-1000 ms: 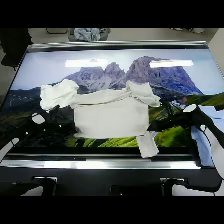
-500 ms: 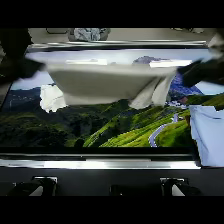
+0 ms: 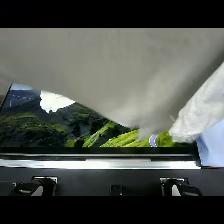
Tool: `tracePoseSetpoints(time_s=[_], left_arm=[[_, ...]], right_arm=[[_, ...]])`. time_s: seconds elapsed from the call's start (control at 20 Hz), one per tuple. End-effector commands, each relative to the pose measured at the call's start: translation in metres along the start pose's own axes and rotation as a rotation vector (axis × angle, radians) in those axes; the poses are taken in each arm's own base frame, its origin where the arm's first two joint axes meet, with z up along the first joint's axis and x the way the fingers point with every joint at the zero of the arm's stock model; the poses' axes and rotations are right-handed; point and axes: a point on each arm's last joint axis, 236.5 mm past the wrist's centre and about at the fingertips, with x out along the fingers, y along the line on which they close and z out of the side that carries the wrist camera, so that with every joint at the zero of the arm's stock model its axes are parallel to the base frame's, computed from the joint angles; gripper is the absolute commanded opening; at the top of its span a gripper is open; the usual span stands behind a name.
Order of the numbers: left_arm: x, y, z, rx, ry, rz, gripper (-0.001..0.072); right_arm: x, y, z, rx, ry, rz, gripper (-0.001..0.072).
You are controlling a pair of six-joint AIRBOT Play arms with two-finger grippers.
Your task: Fold the shirts.
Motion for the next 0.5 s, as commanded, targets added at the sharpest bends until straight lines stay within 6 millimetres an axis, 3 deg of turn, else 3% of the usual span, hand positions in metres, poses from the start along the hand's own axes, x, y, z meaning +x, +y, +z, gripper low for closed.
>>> tracePoseSetpoints(time_s=[0.0, 0.1, 0.2, 0.25, 0.4, 0.45], left_arm=[[0.016, 0.027, -0.045, 0.016, 0.181, 0.077, 0.0030], [0.045, 0.049, -0.092, -0.019, 0.316, 0.103, 0.0030], [0.076, 0.080, -0.157, -0.049, 0.476, 0.138, 0.0031], [0.089, 0.098, -0.198, -0.061, 0.570, 0.162, 0.0031], [0.114, 0.166, -0.344, -0.120, 0.866, 0.279, 0.0032], [0.121, 0.182, -0.387, -0.149, 0.931, 0.300, 0.0033]], right_arm=[[0.020, -0.001, -0.030, -0.004, 0.096, 0.021, 0.0048], [0.061, 0.013, -0.086, 0.040, 0.238, 0.123, 0.0047], [0.103, 0.044, -0.169, 0.108, 0.443, 0.282, 0.0048], [0.118, 0.063, -0.216, 0.147, 0.558, 0.371, 0.0048], [0.165, 0.125, -0.355, 0.308, 0.818, 0.584, 0.0048], [0.178, 0.148, -0.390, 0.400, 0.866, 0.631, 0.0048]])
